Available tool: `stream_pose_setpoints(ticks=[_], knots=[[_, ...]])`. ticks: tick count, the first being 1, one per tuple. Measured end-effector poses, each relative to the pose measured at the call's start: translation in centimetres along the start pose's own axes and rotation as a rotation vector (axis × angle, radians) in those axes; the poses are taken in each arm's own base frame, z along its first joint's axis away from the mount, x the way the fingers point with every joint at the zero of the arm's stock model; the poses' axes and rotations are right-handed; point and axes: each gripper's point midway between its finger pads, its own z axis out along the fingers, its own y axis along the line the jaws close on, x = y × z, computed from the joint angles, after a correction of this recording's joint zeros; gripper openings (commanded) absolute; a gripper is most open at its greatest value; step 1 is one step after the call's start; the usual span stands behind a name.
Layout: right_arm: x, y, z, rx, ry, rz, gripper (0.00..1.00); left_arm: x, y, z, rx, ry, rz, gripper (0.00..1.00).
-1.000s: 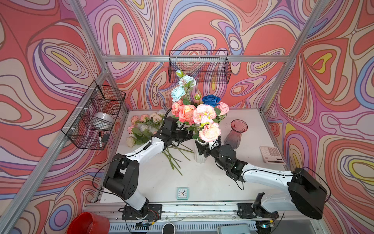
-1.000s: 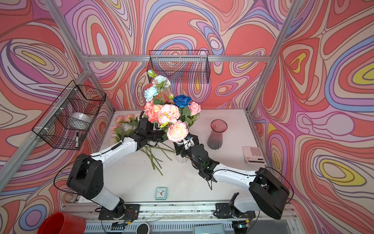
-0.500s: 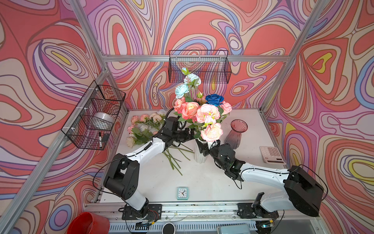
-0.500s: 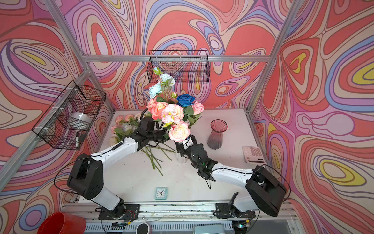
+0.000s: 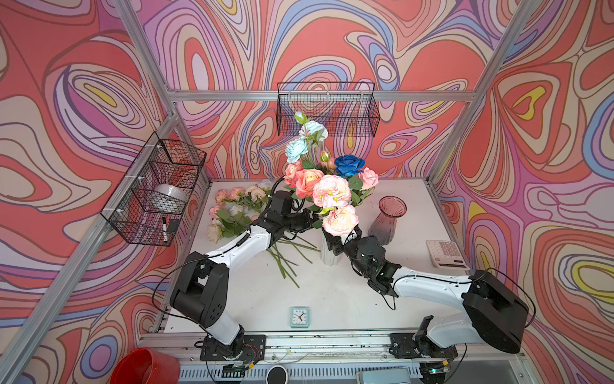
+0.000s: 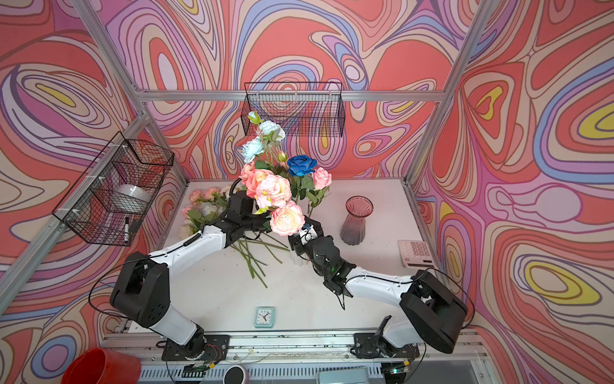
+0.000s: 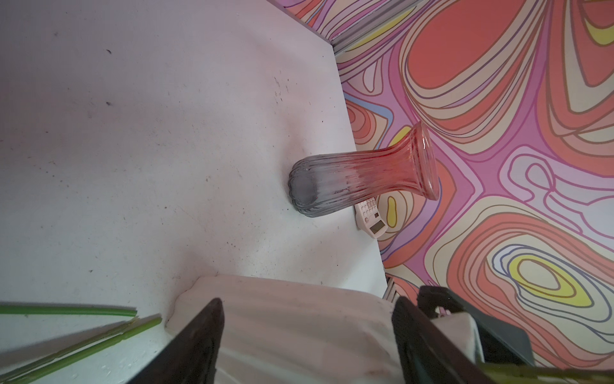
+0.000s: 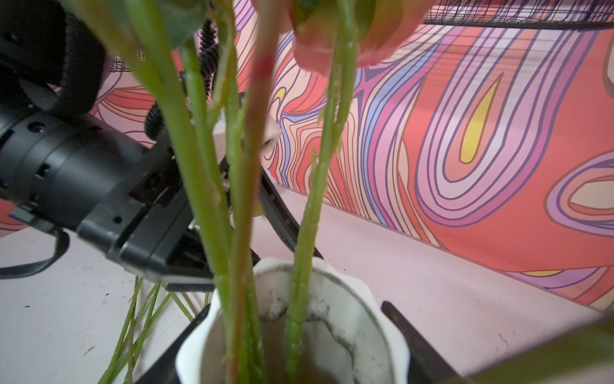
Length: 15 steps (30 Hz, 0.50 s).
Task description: Arrange the flowers into the vase
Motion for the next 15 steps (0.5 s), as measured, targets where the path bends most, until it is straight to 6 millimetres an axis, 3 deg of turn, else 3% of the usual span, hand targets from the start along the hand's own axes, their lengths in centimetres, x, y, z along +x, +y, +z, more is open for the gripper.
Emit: stream_pose_setpoints(ticks=[8,15], knots=[[0.0,-0.6,1.1,0.027,-0.023,0.004,0.00,-1.2,1.3,-0.5,-0.056,-0.053,-0.044,0.85],[0.0,-2.0,2.3,0.068,-0.044,0.013,0.00,-4.1,3.5,-4.8,-0.156,-0.202,-0.107,0.85]])
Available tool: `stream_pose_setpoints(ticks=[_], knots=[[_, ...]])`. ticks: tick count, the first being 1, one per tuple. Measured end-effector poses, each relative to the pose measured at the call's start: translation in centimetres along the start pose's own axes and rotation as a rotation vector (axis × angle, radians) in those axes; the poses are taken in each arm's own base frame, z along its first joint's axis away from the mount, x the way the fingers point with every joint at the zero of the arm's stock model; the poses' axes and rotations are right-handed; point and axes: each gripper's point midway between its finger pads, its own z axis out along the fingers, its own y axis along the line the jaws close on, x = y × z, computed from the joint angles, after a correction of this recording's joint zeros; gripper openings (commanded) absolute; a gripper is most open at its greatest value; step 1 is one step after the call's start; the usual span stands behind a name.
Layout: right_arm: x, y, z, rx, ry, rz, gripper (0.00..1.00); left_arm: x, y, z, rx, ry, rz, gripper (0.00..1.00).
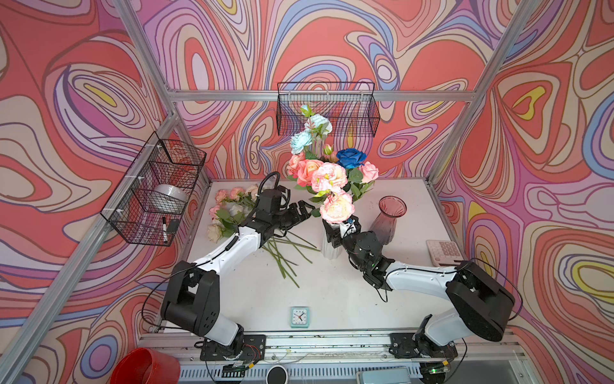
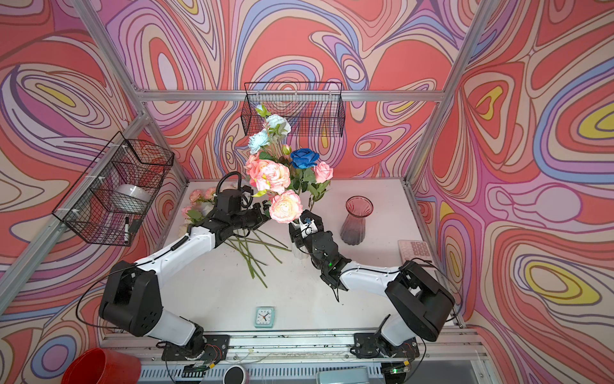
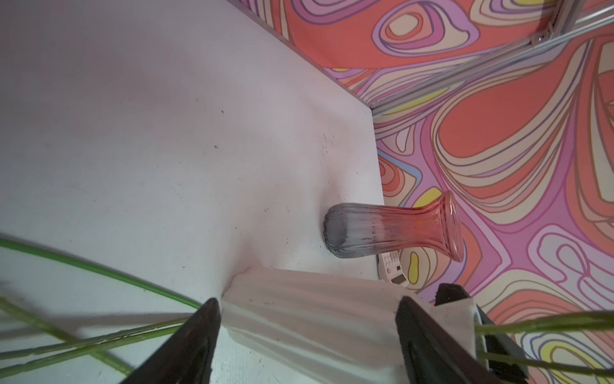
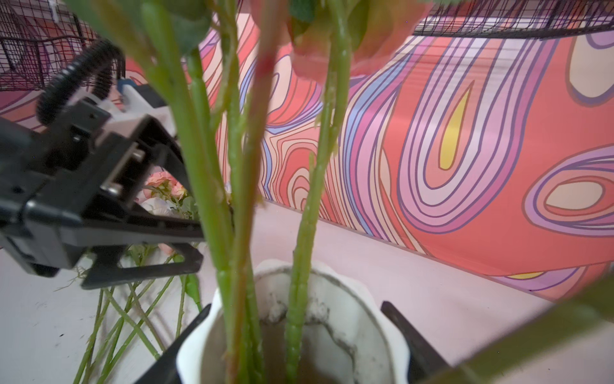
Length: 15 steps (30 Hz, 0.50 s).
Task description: Arrange the flowers into the vase
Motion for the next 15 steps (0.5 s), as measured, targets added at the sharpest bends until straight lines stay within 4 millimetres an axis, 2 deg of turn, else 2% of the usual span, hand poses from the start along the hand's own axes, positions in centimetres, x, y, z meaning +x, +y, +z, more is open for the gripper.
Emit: stream_pose_setpoints(ticks=[3,6,10,15], knots=[[0.0,-0.4,0.8,0.008,-0.001,-0.001,0.00,-1.1,0.1,-1.3,-0.008,-0.044,-0.006,0.85],[0.0,-1.3,2.0,0.024,-0.006,0.005,0.00,-1.1,-0.1,-1.8,-0.006,-0.047,-0.005,0.85],[0.1,-2.6,3.8,0.055,-0.016,0.008,0.00,0.3,0.5,-2.6,-0.016,-0.022,-0.015,0.85],[0.1,-4.0,6.5,0.082,-0.032,0.014,0.00,2.4,1.0,-4.6,-0.025,0.006,-0.020,0.86]])
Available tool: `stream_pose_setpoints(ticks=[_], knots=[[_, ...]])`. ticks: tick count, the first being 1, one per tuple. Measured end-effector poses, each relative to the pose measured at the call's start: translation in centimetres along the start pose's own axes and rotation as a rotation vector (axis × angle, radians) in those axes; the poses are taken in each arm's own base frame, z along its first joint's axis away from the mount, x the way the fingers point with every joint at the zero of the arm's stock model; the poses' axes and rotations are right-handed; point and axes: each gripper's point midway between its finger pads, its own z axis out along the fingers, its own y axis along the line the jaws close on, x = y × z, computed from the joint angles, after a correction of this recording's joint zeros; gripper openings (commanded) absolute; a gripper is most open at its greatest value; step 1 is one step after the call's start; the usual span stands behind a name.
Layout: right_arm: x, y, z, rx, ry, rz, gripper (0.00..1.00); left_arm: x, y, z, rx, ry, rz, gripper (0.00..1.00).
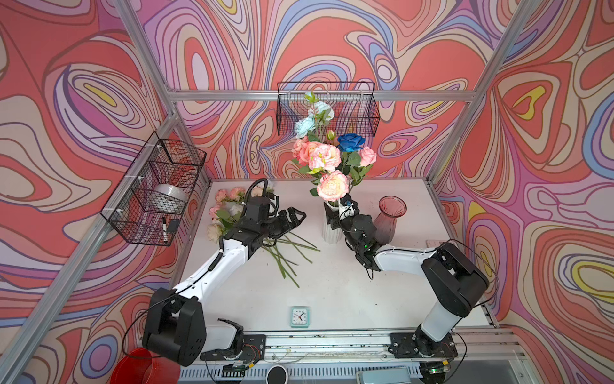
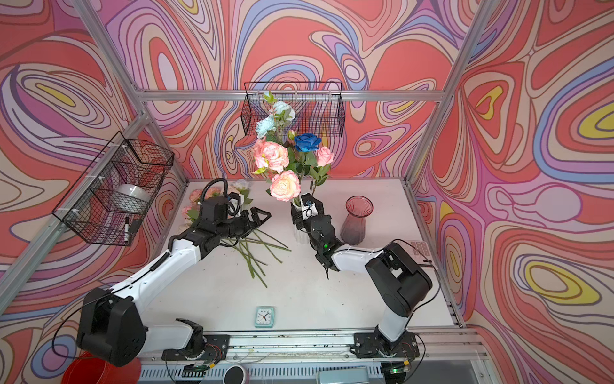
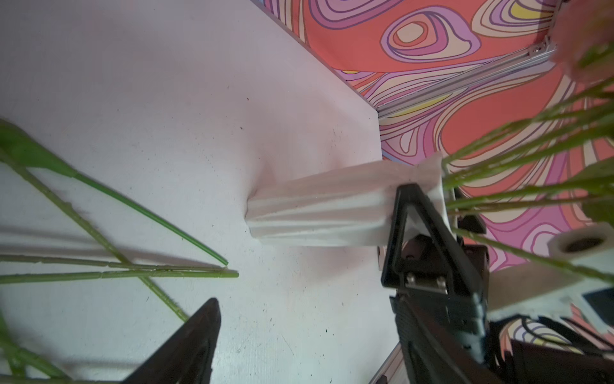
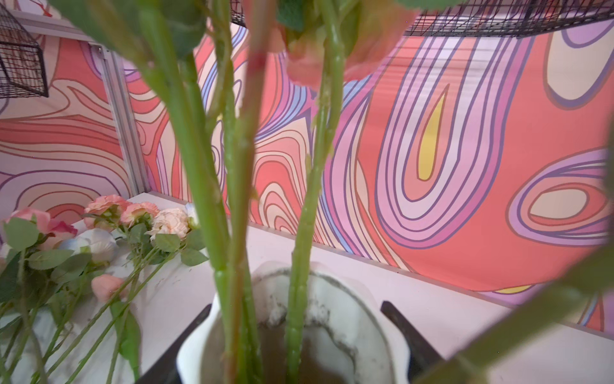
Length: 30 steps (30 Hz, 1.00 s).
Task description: Arrange the flowers into the vase
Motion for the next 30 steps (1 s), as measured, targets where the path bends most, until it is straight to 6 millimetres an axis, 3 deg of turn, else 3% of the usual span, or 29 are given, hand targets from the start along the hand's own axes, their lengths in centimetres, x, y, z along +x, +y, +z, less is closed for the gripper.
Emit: stream_pose_setpoints(ticks=[8,20,22,26,30], knots=[[0.1,-1.1,3.6,0.017,-0.029,0.012,0.00,2.2,0.2,-3.4,-0.016,0.011,0.033,0.87],[0.2,-1.3,7.7,0.009,-0.041,0.022,0.00,4.0,2.1,-3.6,-0.066,0.054,0.004,0.87],[0.2,-1.3,7.9,0.008,-0.040,0.021,0.13,4.0,2.1,-3.6,-0.066,0.054,0.003,0.87],[0.3,-1.2,8.0,0.004,-0.039,0.021,0.52,4.0,2.1,-3.6,-0.067,0.055,0.003,0.87],[0.3,-1.2,7.9,0.002,-0.039,0.021,0.71,4.0,2.1,-3.6,-0.067,0.055,0.007,0.87]])
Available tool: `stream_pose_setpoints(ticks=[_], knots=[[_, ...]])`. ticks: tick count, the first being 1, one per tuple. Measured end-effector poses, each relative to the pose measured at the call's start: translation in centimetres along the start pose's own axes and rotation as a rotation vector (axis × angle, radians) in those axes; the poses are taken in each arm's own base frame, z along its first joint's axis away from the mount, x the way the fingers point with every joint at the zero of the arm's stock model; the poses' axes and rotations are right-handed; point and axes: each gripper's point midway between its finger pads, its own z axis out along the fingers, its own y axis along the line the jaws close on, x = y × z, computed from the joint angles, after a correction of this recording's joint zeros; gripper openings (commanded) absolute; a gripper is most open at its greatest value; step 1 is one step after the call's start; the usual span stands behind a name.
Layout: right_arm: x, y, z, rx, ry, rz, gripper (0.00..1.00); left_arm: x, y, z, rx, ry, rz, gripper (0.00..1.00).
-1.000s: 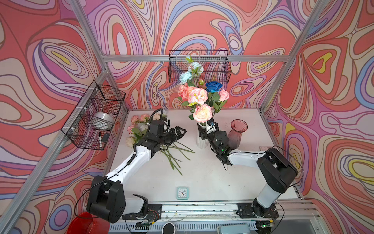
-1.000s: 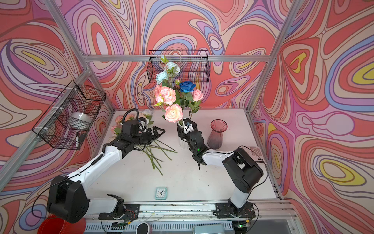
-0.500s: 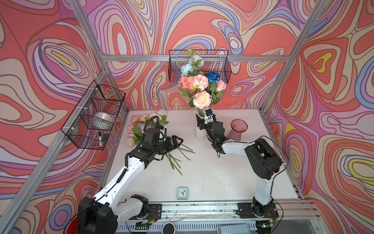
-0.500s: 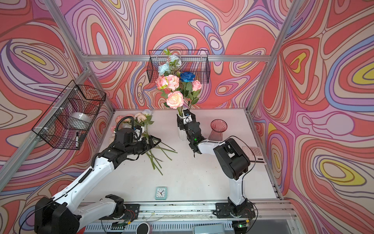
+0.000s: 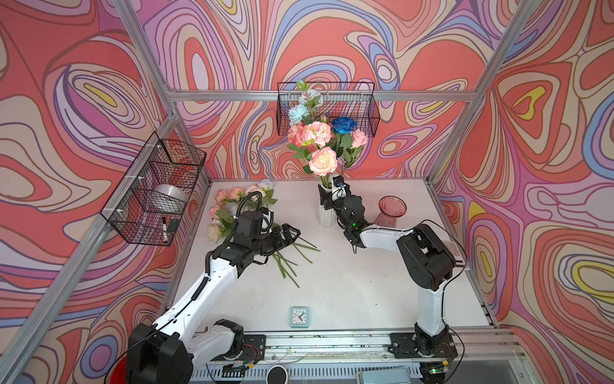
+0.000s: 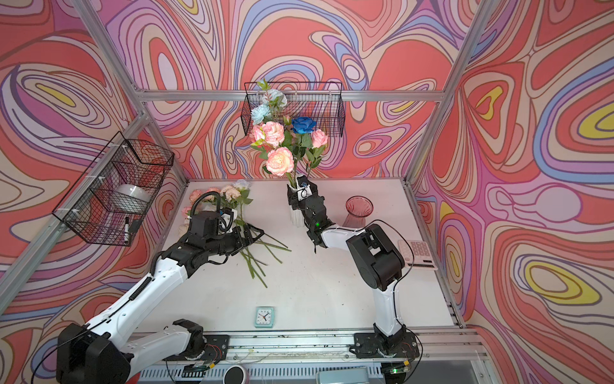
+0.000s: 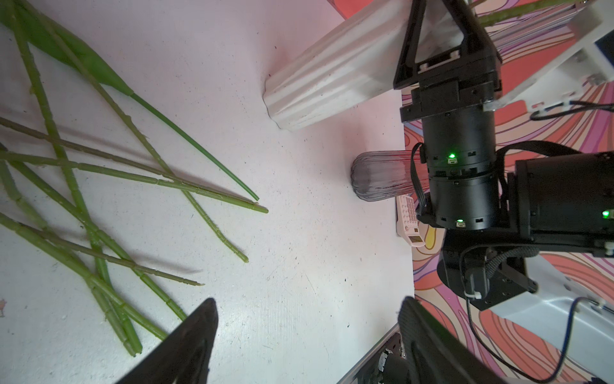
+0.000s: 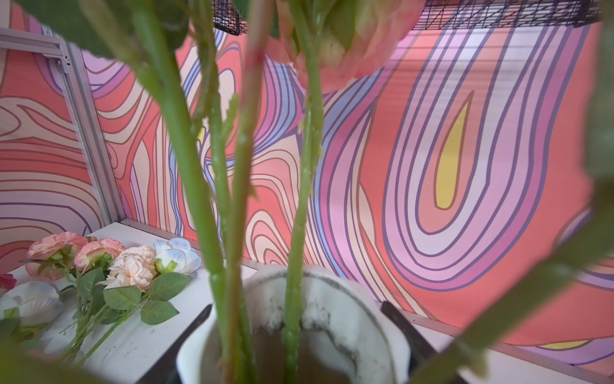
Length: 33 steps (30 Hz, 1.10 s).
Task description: Arrange the flowers into the vase
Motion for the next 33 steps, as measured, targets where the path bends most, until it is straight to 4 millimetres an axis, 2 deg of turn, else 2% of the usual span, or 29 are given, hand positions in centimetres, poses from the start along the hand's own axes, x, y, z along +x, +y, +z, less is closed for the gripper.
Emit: stream_pose_setpoints(ticks=[2,6,15,19,24,33], knots=[[0.0,0.0,0.0,-0.001,0.000,0.000,0.77,0.0,0.0,0.0,0.000,0.000,0.002,0.87],[0.1,0.1,-0.4,-0.012,0.010,0.019,0.98,0.0,0.0,0.0,0.000,0.000,0.003,0.87],[-0.4,0.0,-1.7,-0.023,0.022,0.050,0.98,0.0,0.0,0.0,0.000,0.001,0.002,0.87],[-0.5,-0.2,-2.9,-0.025,0.032,0.066,0.98,0.0,0.0,0.0,0.000,0.001,0.002,0.88],[-0.6,-0.4,-5.6,-0.034,0.057,0.091,0.98,0.0,0.0,0.0,0.001,0.000,0.002,0.89],[-2.5,0.5,-14.5,-0.084,0.113,0.236,0.94,0.7,0.7,0.0,-0.004,0.007,-0.004,0.95]])
